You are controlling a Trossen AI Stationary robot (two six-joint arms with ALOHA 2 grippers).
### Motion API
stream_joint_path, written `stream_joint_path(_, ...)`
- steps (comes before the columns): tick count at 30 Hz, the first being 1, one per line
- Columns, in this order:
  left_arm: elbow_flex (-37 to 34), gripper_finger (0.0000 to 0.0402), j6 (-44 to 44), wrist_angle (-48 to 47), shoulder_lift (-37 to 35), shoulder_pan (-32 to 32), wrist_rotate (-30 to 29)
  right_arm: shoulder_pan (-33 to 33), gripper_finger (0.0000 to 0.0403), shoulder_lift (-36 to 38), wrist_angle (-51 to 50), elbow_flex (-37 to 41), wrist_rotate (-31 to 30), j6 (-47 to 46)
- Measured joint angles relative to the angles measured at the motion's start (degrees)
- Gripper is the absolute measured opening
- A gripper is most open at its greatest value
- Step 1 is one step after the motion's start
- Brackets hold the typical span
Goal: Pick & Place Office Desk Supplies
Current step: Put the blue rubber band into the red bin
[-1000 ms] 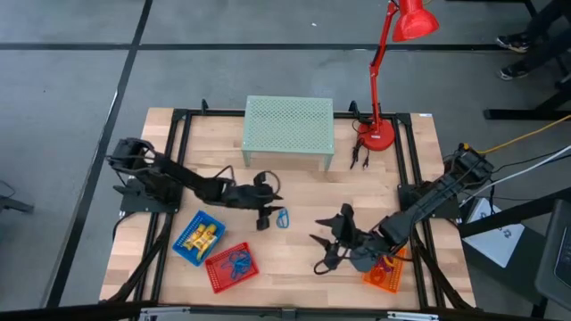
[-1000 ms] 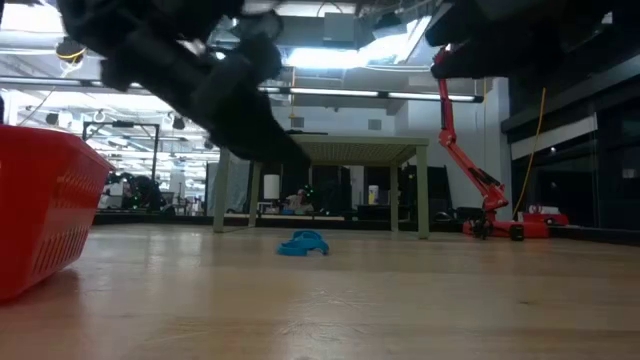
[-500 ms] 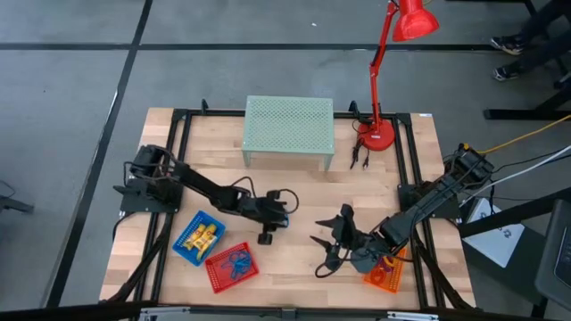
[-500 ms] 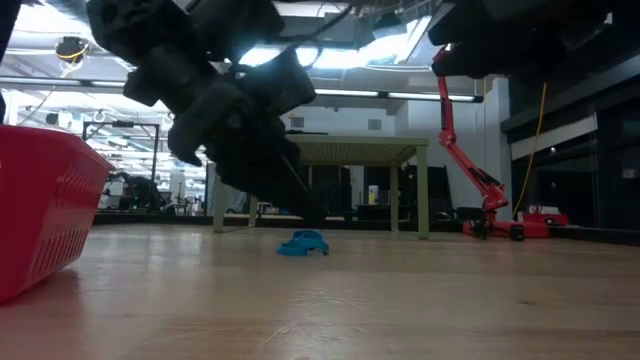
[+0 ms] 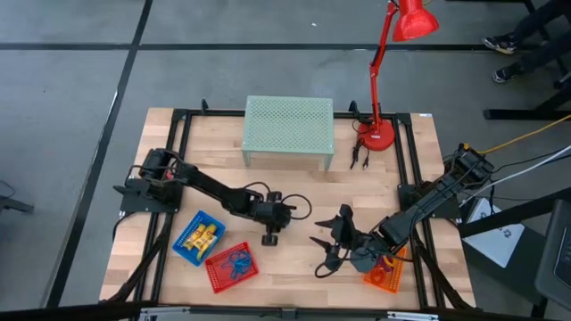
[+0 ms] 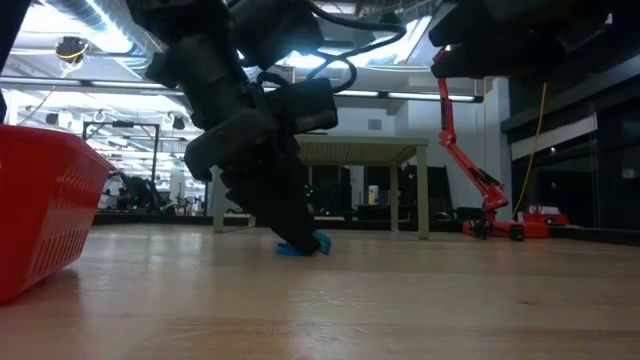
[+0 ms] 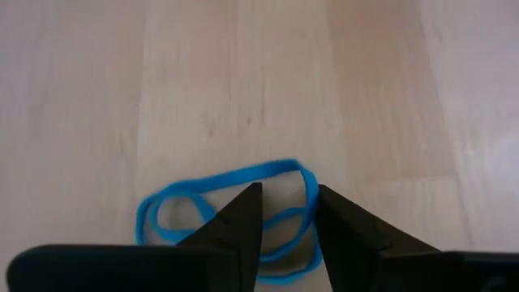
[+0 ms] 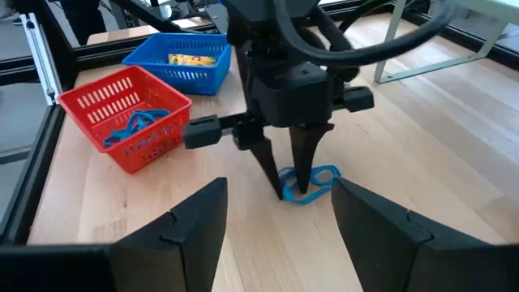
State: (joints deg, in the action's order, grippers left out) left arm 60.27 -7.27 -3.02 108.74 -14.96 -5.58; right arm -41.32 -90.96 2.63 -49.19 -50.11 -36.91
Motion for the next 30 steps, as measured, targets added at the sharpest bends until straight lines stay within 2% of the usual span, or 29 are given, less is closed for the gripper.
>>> stream_joint_path(4, 0.59, 0.0098, 1.05, -1.61, -0.06, 0.05, 0.14, 0.00, 0.0225, 0.00, 0.10, 0.00, -0.01, -0.02)
stream_joint_path(10, 0.57, 0.0021, 3.50, -1.44, -0.06, -0.11, 0.87, 0.00, 0.0225, 0.00, 0.17, 0.00, -0.25, -0.04)
stream_joint_path(12, 0.53, 0.0007, 4.04, -1.18, -0.07, -0.11, 0.87, 0.00, 0.0225, 0.00, 0.18, 0.00, -0.25, -0.05)
stream_joint_path(20, 0.53, 0.0003, 7.16, 6.18, -0.78, 0.11, 3.51, 0.00, 0.0225, -0.02, 0.19, 0.00, -0.13, -0.07)
stream_joint_path(30, 0.50, 0.0018, 7.64, 7.53, -1.26, 0.52, 3.01, 0.00, 0.0225, -0.02, 0.40, 0.00, 0.07, 0.02)
